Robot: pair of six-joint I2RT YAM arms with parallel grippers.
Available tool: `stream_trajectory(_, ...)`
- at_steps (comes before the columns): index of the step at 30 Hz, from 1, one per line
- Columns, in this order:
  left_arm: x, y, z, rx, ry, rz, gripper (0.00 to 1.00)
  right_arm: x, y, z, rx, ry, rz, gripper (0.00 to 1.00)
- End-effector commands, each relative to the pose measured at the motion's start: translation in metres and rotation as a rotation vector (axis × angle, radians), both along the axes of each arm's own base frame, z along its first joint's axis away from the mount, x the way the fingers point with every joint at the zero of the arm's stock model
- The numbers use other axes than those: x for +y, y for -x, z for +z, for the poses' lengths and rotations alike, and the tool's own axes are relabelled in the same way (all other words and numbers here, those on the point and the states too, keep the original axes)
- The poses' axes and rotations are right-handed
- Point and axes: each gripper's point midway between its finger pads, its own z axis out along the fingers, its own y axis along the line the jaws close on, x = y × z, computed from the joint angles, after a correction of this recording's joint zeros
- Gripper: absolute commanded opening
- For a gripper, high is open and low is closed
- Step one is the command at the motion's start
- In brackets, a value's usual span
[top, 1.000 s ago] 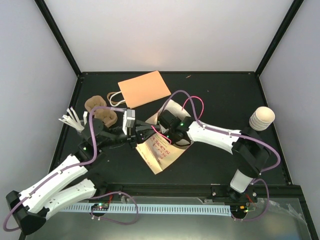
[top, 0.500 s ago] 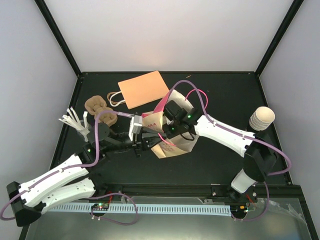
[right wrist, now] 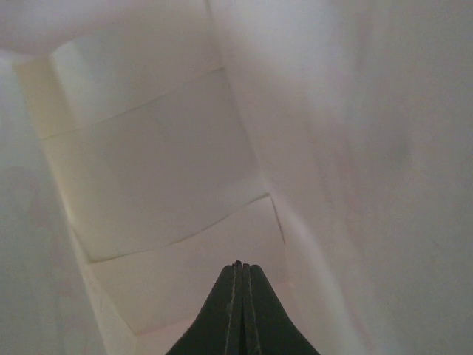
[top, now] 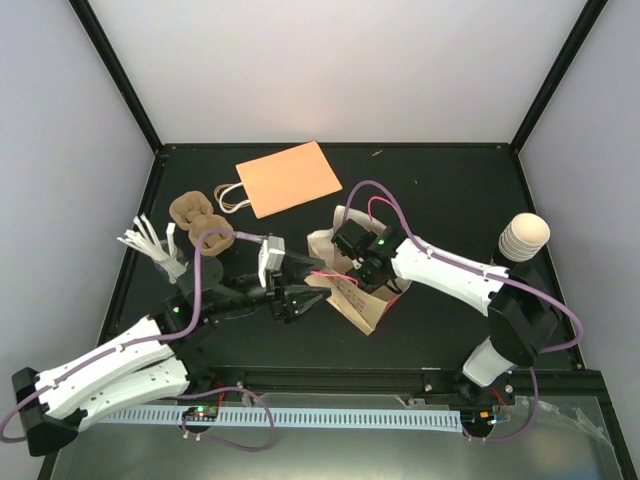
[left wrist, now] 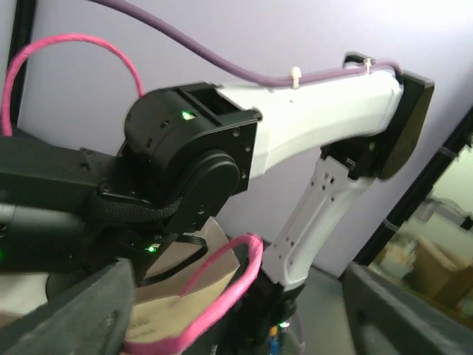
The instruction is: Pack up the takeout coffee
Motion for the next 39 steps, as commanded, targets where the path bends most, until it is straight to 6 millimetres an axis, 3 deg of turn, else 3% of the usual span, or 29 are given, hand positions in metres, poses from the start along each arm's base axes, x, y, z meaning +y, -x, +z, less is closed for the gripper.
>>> stream_trajectory(1,0.027,-0.011,0.018,0.028,-0.013,0.160,0.87,0.001,0.005,-0.001,0.004,-0.029,0.032,0.01)
stream_trajectory(4,0.053,-0.034,0.007,0.118,-0.115,0.340,0.97,0.001,0.007,-0.003,0.000,-0.034,0.033,0.01)
stream_trajectory(6,0.071,-0.050,-0.005,0.195,-0.179,0.463,0.99,0.003,0.009,-0.001,-0.005,-0.051,0.041,0.01)
stream_trajectory(7,0.093,-0.070,-0.022,0.286,-0.222,0.578,0.99,0.007,0.013,0.002,0.001,-0.086,0.056,0.01)
stream_trajectory(8,0.101,-0.080,-0.030,0.325,-0.230,0.613,0.99,0.009,0.015,0.003,0.005,-0.095,0.061,0.01)
stream_trajectory(14,0.117,-0.126,-0.077,0.468,-0.207,0.622,0.99,0.017,0.027,0.001,0.042,-0.143,0.095,0.01)
stream_trajectory(19,0.110,-0.158,-0.114,0.529,-0.223,0.610,0.97,0.024,0.034,-0.003,0.064,-0.181,0.107,0.01)
stream_trajectory(27,0.092,-0.180,-0.167,0.651,-0.329,0.543,0.82,0.033,0.044,-0.010,0.108,-0.221,0.143,0.01)
stream_trajectory(35,0.101,-0.184,-0.181,0.640,-0.360,0.595,0.79,0.055,0.088,-0.005,0.209,-0.286,0.316,0.01)
stream_trajectory(39,0.107,-0.177,-0.192,0.642,-0.380,0.604,0.79,0.050,0.086,-0.007,0.199,-0.260,0.297,0.01)
